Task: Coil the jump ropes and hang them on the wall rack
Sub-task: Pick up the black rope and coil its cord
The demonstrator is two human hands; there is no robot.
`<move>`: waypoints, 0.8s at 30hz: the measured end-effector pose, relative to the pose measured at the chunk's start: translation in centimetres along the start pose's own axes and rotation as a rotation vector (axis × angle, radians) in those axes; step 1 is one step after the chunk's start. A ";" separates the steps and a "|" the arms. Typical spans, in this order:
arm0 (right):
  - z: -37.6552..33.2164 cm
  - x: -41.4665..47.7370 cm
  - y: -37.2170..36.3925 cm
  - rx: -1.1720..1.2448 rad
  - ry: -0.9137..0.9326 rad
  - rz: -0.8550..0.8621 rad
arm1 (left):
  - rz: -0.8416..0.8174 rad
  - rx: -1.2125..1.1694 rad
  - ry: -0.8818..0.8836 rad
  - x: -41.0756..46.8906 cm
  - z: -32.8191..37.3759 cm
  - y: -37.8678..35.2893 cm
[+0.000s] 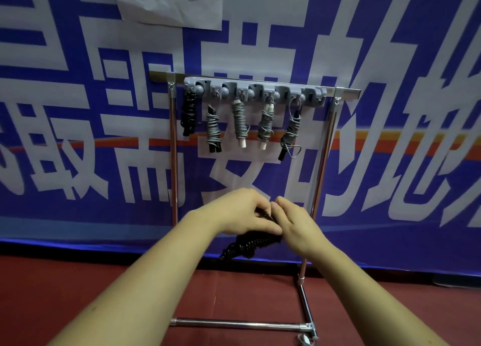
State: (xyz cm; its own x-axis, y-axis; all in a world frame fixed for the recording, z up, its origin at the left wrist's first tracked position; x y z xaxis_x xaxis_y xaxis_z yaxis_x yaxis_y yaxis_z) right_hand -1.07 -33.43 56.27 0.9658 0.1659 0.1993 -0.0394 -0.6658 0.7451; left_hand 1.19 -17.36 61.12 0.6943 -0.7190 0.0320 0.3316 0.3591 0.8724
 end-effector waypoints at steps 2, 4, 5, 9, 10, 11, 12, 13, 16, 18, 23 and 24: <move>-0.2 -0.2 0.1 0.138 0.037 -0.013 | -0.011 -0.170 0.002 0.2 -1.0 -0.4; -0.4 -0.6 -0.1 0.257 0.041 -0.034 | 0.004 -0.284 0.003 0.4 -2.0 -1.0; -0.6 -0.8 -0.2 0.318 0.035 -0.046 | -0.002 -0.356 -0.005 0.4 -2.2 -1.4; -1.6 -1.7 -0.5 0.534 -0.022 -0.089 | 0.007 -0.644 0.071 0.1 -3.0 -2.5; -1.8 -1.8 -0.6 0.569 -0.026 -0.098 | 0.023 -0.672 0.090 0.0 -3.0 -2.7; -1.8 -1.9 -0.7 0.595 -0.026 -0.108 | 0.036 -0.692 0.103 -0.1 -3.2 -2.9; -1.7 -2.0 -0.9 0.617 -0.030 -0.113 | 0.034 -0.714 0.105 -0.1 -3.4 -3.1; -1.6 -2.0 -1.1 0.644 -0.038 -0.114 | 0.026 -0.761 0.098 -0.1 -3.5 -3.5; -1.5 -2.1 -1.6 0.780 -0.057 -0.118 | -0.028 -0.992 0.088 -0.1 -3.4 -4.6; -1.5 -2.1 -1.7 0.834 -0.047 -0.144 | -0.043 -1.136 0.110 -0.4 -3.1 -5.1; -1.6 -2.4 -1.4 0.726 -0.007 -0.119 | 0.018 -1.139 0.257 -0.6 -3.1 -5.3; -1.6 -2.4 -1.3 0.690 -0.002 -0.078 | 0.053 -1.148 0.305 -0.6 -3.6 -5.2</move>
State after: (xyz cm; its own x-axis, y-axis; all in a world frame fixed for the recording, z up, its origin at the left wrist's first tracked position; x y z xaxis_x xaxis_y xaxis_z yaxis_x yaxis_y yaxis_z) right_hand -3.77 -31.84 55.84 0.9598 0.2313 0.1593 0.2018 -0.9624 0.1817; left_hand 1.41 -16.62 54.82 0.7965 -0.5713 -0.1979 0.5681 0.8192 -0.0786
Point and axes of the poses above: each hand's wrist, its own x-axis towards the middle knuckle, its own y-axis out of the back of the hand, z = x × y, the point moved 2 cm from there along x, towards the middle knuckle, and after that the axes turned 7 degrees about -z, right-handed, at the moved point
